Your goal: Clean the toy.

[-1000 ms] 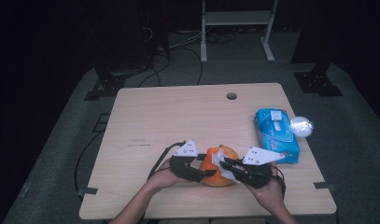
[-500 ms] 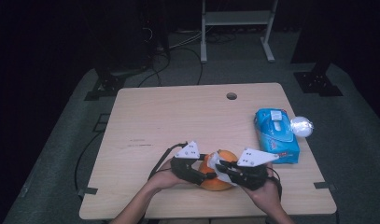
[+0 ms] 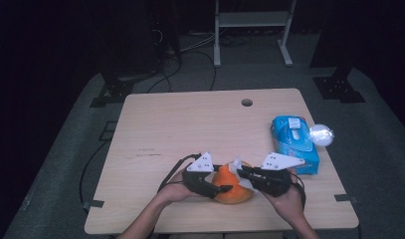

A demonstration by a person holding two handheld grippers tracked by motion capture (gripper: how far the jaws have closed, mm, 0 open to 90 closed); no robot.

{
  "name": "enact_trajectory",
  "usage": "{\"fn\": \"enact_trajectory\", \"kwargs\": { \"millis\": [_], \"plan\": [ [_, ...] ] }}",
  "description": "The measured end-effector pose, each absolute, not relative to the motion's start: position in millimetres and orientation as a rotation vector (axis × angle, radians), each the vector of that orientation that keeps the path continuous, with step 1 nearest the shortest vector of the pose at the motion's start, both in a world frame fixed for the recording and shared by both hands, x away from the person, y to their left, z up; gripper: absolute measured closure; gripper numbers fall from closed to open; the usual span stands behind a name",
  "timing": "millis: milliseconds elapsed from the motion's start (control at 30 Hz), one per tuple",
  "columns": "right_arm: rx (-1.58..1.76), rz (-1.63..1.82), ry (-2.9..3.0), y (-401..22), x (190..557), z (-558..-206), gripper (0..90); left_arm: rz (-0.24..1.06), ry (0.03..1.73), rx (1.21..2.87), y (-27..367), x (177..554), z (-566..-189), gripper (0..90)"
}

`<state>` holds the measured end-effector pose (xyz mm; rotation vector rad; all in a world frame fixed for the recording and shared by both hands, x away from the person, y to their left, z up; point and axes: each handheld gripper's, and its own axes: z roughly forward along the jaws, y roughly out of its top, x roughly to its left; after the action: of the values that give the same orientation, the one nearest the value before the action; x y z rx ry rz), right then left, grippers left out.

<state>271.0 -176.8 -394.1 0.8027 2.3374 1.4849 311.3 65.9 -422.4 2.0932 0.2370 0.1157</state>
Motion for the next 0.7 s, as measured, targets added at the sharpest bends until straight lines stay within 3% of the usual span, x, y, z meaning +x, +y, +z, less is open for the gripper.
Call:
{"fn": "enact_trajectory", "kwargs": {
  "millis": [100,267,400,467,700],
  "plan": [
    [0.739,1.479,2.369,-168,268,-392,80.9,0.133,0.216,2.094,66,310,-423,32.0],
    [0.879,1.463,2.330,-187,280,-396,81.0,0.131,0.209,2.091,72,313,-425,31.0],
    [0.911,1.466,2.350,-190,282,-401,81.2,0.122,0.245,2.090,72,316,-421,18.1],
    [0.897,1.451,2.351,-186,281,-401,81.2,0.116,0.238,2.080,69,313,-420,16.8],
    [0.828,1.535,2.410,-179,279,-388,81.4,0.185,0.099,2.120,63,301,-420,30.2]
  ]
}}
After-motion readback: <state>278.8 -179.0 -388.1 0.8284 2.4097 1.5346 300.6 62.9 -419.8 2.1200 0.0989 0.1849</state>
